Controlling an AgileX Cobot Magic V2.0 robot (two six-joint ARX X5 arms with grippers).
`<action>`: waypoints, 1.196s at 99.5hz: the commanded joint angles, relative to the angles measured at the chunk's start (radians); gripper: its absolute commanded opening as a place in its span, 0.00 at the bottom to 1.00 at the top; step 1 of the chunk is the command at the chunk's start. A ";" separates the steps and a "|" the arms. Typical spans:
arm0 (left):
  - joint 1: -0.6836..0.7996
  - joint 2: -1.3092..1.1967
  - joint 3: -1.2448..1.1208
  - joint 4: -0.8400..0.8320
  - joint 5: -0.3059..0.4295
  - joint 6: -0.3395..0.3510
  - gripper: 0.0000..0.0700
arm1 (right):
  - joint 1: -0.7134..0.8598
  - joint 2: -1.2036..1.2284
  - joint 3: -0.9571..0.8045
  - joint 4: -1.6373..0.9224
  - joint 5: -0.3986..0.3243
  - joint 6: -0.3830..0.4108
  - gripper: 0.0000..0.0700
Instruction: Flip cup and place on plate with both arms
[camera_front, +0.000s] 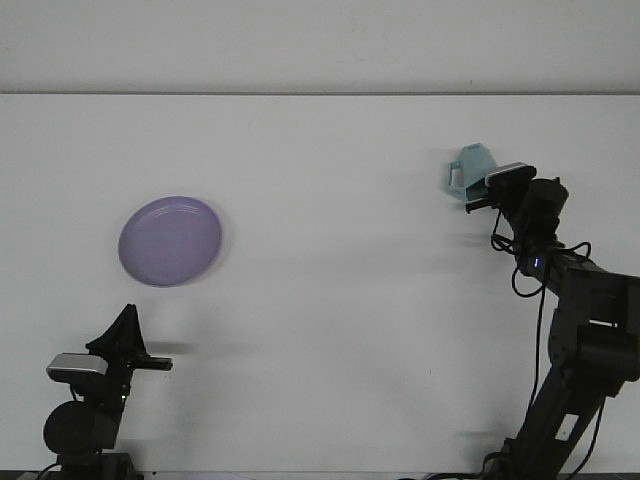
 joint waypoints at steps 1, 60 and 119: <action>0.000 -0.001 -0.011 0.013 -0.005 0.005 0.02 | 0.004 -0.060 0.021 -0.037 0.002 0.119 0.00; 0.000 -0.001 -0.008 0.013 -0.005 -0.007 0.02 | 0.280 -0.683 0.045 -0.982 -0.009 0.478 0.00; 0.000 -0.001 -0.008 0.013 -0.004 -0.031 0.02 | 0.873 -0.466 0.290 -1.670 0.069 0.373 0.00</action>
